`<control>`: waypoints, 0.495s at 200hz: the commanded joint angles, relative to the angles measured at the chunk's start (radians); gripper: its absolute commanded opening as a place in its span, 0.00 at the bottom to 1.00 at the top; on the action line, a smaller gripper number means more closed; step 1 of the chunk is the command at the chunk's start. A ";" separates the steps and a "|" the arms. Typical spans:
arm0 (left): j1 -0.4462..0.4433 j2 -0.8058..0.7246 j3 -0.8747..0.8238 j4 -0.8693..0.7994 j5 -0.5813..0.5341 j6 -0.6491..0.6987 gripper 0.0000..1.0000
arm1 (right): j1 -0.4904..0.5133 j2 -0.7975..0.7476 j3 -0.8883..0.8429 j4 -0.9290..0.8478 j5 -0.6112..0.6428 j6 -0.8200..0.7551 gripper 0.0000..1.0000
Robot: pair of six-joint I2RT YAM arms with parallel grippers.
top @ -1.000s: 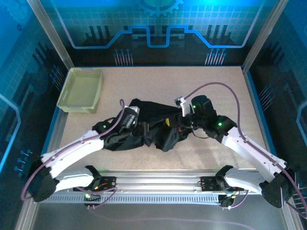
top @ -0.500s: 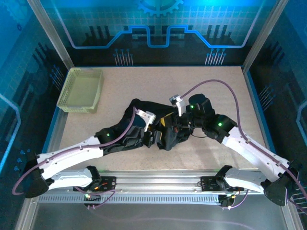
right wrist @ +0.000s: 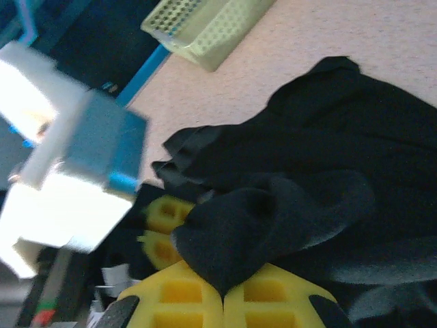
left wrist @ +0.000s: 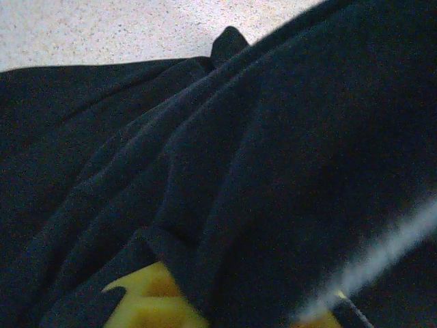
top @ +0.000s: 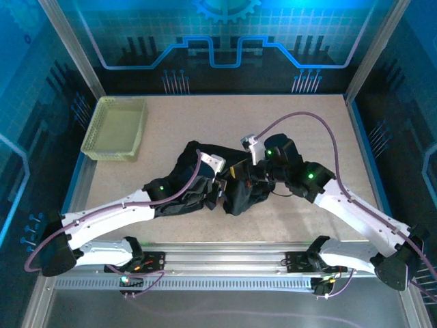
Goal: Fold the inside-out t-shirt
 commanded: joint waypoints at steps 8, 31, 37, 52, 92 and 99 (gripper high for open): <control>-0.002 -0.048 -0.026 -0.018 0.044 0.048 0.00 | -0.086 0.043 0.047 -0.053 0.046 0.039 0.00; 0.001 -0.089 -0.052 -0.045 0.037 0.057 0.04 | -0.177 0.072 0.057 -0.078 0.030 0.096 0.00; 0.000 -0.098 -0.059 -0.050 0.029 0.057 0.06 | -0.197 0.073 0.052 -0.069 0.011 0.104 0.00; 0.003 -0.115 -0.073 -0.058 0.017 0.057 0.11 | -0.214 0.074 0.046 -0.053 -0.008 0.108 0.00; 0.008 -0.130 -0.095 -0.059 0.040 0.075 0.18 | -0.218 0.111 0.057 -0.095 0.026 0.102 0.00; 0.010 -0.131 -0.096 -0.056 0.051 0.078 0.23 | -0.214 0.119 0.055 -0.097 0.024 0.089 0.00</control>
